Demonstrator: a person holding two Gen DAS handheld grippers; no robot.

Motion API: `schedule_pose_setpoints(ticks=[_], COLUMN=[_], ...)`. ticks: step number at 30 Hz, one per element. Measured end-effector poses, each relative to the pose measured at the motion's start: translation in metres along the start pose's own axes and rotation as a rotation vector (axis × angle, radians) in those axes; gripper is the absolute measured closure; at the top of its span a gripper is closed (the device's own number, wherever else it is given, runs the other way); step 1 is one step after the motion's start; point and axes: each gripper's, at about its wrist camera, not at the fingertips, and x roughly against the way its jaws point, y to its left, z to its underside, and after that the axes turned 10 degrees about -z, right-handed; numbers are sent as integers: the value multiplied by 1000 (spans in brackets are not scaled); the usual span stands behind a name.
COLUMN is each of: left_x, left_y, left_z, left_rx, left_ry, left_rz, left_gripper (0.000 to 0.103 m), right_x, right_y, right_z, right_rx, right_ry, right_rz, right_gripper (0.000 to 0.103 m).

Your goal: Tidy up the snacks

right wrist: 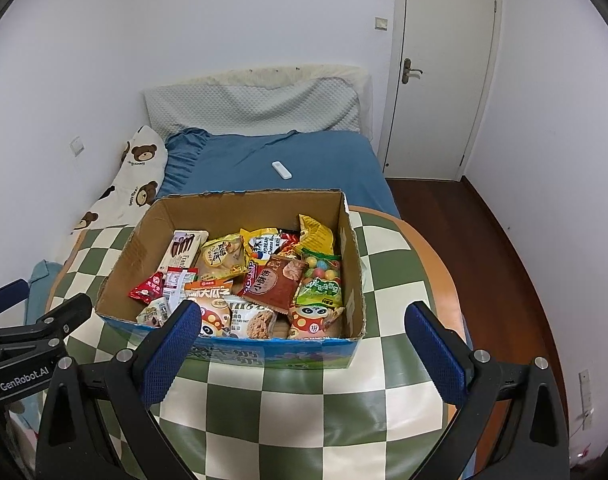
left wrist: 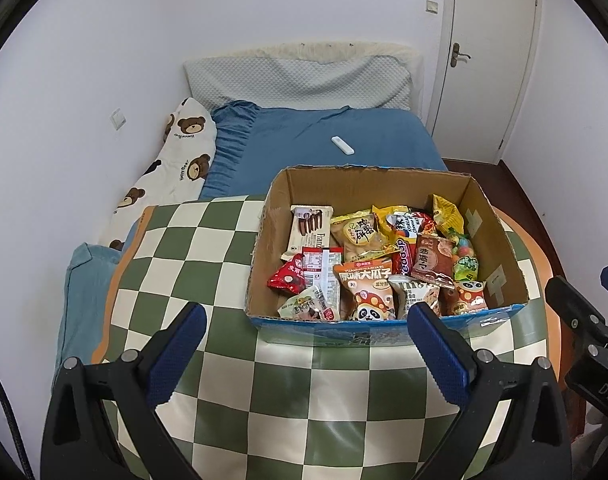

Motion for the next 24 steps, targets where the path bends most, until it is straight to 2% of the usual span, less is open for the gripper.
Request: schedule_pose_setpoints(ticks=[24], left_x=[13], left_y=[3], left_z=[0], left_rx=[4], left_ry=[-14], left_rz=[0], left_gripper=[0], right_x=[11], right_y=[5], right_z=[7], right_rx=[-17], right_ry=[-4], right_rz=[-4], right_gripper=[0])
